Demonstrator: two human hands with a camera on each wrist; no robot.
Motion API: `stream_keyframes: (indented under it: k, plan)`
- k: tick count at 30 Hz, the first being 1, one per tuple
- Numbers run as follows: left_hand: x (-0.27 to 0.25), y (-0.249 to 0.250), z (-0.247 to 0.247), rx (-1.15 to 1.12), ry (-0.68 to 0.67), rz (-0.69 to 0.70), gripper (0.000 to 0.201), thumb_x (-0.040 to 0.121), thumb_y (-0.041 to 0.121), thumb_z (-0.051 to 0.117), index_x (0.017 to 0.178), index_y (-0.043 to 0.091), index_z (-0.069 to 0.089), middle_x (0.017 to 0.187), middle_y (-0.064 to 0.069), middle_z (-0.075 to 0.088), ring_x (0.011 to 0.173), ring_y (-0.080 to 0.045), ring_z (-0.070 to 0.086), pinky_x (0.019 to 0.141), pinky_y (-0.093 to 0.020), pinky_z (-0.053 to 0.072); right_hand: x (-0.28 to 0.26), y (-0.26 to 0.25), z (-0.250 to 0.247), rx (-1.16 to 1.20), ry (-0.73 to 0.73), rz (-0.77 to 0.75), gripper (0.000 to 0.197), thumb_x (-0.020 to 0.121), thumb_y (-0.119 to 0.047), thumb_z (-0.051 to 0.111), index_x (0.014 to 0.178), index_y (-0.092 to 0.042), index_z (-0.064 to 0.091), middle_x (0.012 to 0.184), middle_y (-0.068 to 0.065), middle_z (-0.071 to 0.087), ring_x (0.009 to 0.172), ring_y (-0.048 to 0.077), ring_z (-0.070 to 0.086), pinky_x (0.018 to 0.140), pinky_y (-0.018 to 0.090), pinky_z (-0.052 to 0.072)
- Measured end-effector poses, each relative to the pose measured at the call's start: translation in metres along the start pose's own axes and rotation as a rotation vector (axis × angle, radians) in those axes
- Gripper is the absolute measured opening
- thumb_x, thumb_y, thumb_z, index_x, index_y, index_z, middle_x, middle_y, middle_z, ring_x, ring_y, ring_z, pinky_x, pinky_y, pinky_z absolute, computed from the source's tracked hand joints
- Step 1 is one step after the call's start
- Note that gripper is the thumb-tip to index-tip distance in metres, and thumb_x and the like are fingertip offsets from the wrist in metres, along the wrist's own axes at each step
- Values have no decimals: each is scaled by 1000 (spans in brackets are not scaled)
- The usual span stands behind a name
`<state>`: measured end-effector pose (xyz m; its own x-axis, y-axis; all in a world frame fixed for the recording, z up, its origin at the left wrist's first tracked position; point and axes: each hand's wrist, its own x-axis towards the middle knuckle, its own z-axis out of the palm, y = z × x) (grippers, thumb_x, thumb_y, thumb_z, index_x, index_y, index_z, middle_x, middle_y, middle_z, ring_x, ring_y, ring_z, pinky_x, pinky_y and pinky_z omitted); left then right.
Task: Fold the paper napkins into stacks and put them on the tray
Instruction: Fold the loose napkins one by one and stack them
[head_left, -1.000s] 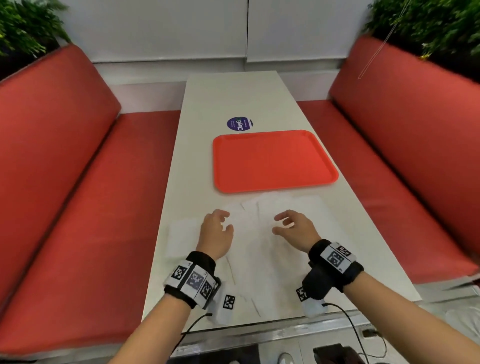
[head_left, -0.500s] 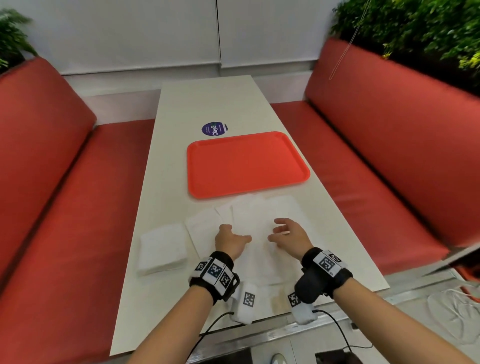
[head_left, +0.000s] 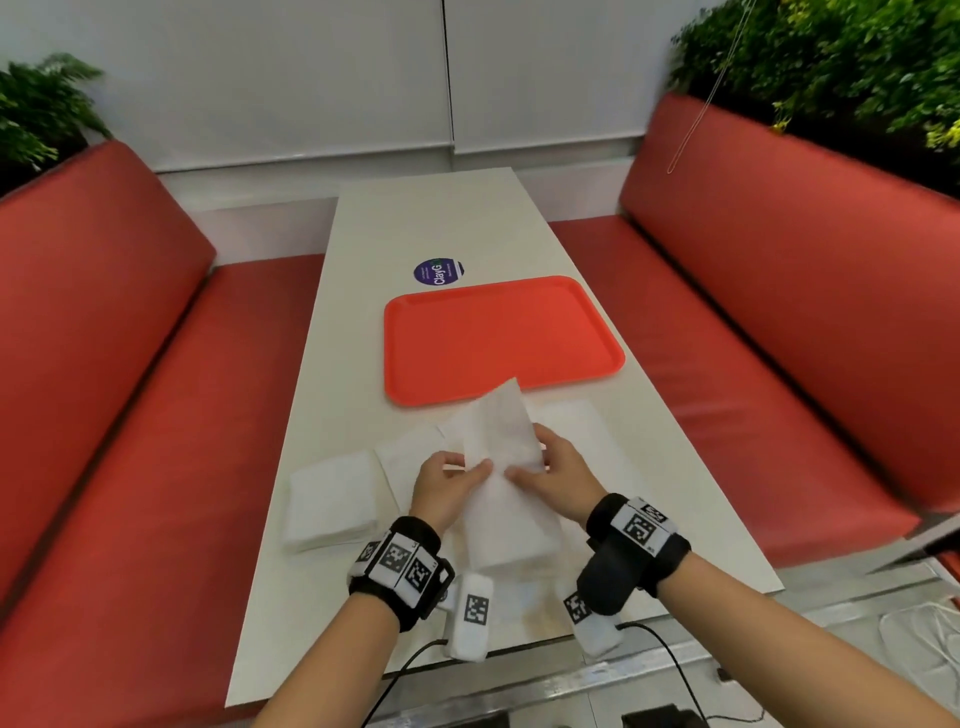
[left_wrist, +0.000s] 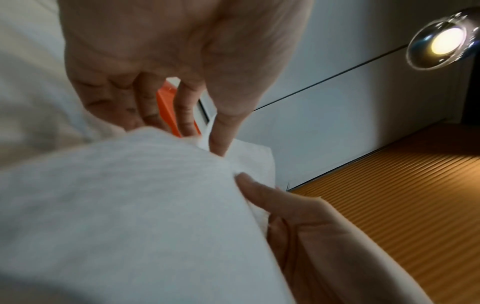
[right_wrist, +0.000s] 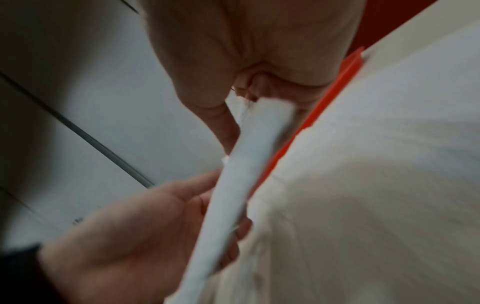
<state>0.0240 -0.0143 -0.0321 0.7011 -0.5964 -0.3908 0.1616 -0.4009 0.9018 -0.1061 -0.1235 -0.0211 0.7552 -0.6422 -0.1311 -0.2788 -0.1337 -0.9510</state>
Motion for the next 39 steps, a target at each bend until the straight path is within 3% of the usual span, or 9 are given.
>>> stream_keyframes:
  k: [3,5,8,16,21,25,31,35,39]
  plan:
    - [-14,12,-16,-126,-145,-13,43,85,39,73,113,6,63,105,-8,73,98,-24,70,88,-38,56,-7,-19,-9,178,-2,-41,44,86,-10,72,126,-16,58,115,-1,69,101,18,68,86,34,58]
    - [-24,21,-25,-204,-195,64,31,89,25,70,107,0,70,105,-11,75,100,-27,71,85,-35,58,-8,-27,-12,227,-19,-19,36,85,-14,74,119,-13,64,110,3,73,98,21,71,84,37,59]
    - [-35,32,-34,-219,-123,170,20,85,12,72,98,-3,74,98,-12,76,97,-28,72,80,-32,59,-7,-29,-13,227,-28,10,27,87,-20,72,109,-4,70,103,10,75,96,27,72,83,39,59]
    - [-49,39,-57,-170,75,332,24,72,25,84,78,3,76,86,-8,74,81,-14,69,81,-29,52,-7,-40,-2,290,31,-108,37,82,-29,76,80,8,70,84,16,68,80,22,63,80,37,50]
    - [-57,44,-67,-252,204,467,26,73,21,83,63,1,69,120,12,60,115,3,53,79,-2,39,-4,-49,6,339,154,-234,38,66,-31,83,70,5,70,131,-13,58,118,5,54,90,28,46]
    - [-60,47,-75,-362,84,511,25,80,13,76,65,-4,68,115,11,71,121,3,55,98,-22,36,-4,-63,10,419,37,-280,22,69,-26,81,62,-6,74,137,-14,58,131,2,48,105,31,35]
    - [-70,53,-81,-450,116,436,35,68,30,83,85,0,77,87,-15,75,86,-24,70,88,-38,54,-6,-77,21,534,71,-186,21,65,-23,83,69,-5,73,75,6,73,75,16,68,74,26,49]
    - [-72,53,-87,-427,99,414,12,77,2,77,85,-6,74,81,-14,74,80,-25,71,72,-32,58,-5,-78,26,554,57,-155,18,69,-12,83,79,0,74,77,8,74,72,18,68,65,25,52]
    - [-74,55,-92,-411,92,394,14,77,1,77,87,-7,73,85,-16,74,81,-26,72,74,-31,60,-3,-79,29,570,48,-132,21,71,-9,82,84,5,73,81,13,74,75,23,68,67,30,54]
